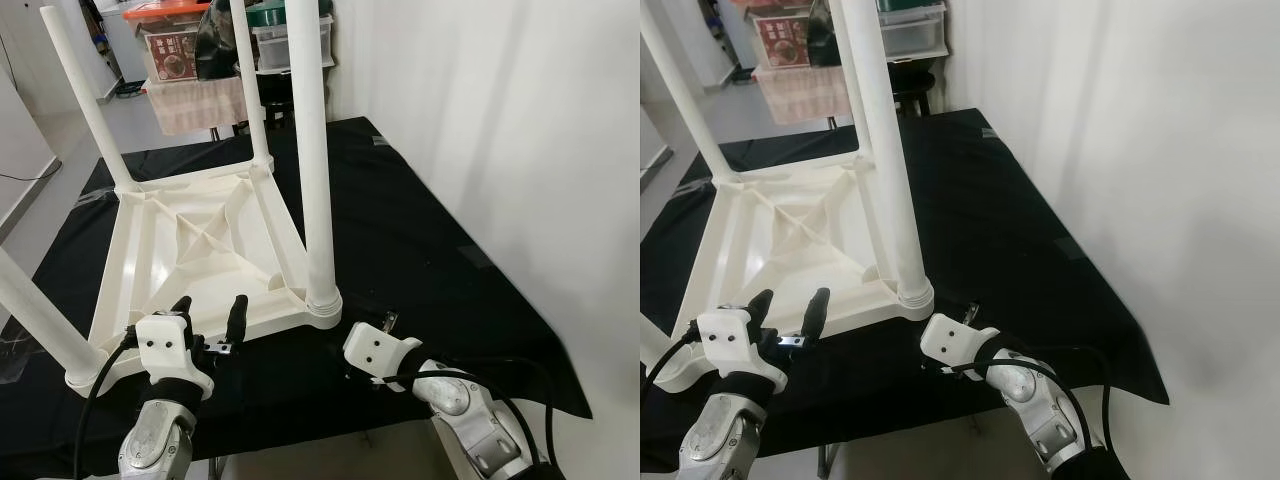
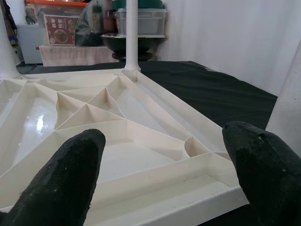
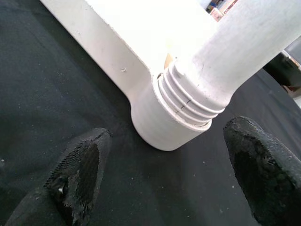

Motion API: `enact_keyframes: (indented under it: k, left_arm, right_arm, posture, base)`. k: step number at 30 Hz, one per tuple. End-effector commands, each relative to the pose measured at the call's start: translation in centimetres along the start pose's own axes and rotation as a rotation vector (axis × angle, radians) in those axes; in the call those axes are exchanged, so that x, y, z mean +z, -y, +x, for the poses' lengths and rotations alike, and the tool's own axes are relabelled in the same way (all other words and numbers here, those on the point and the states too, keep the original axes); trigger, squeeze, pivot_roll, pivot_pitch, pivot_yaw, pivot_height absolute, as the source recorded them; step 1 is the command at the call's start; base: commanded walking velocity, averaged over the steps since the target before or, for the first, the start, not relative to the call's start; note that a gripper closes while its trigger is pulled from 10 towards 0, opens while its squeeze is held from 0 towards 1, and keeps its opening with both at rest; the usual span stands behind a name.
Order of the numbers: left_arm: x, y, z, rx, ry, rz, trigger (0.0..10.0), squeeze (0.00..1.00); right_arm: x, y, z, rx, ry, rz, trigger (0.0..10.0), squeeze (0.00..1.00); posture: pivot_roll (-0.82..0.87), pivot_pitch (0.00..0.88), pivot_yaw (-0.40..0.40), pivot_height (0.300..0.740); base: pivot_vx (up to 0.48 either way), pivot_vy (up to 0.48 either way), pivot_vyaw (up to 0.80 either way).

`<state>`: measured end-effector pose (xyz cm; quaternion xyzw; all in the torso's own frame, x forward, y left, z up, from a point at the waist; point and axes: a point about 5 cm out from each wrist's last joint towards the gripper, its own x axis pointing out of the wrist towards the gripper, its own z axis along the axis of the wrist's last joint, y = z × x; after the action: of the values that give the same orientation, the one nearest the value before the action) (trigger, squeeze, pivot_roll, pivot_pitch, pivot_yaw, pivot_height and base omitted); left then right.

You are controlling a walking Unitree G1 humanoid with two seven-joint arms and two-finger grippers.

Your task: Building children table

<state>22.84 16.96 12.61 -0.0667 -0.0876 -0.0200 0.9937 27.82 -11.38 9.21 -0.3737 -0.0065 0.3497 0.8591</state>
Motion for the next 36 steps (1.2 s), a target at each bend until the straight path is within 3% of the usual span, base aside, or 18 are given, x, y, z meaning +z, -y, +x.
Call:
enact_keyframes:
  k: [1,36]
  left_arm:
    - [-0.27,-0.18,-0.05,-0.004,-0.021,0.014,10.0,0.00]
    - [-0.04,0.04,-0.40,0.008,-0.009,0.004,10.0,0.00]
  right_arm:
    - [-0.03,-0.03,0.05,0.002,0.004,0.012,10.0,0.00]
    - [-0.20,0.02,-0.43,0.013,0.015,0.017,10.0,0.00]
  posture:
    - [-0.11,0.000,0.065,0.740]
    - [-0.10,0.000,0.042,0.740]
  base:
    - [0.000,0.000,0.00]
    - [0.000,0.000,0.00]
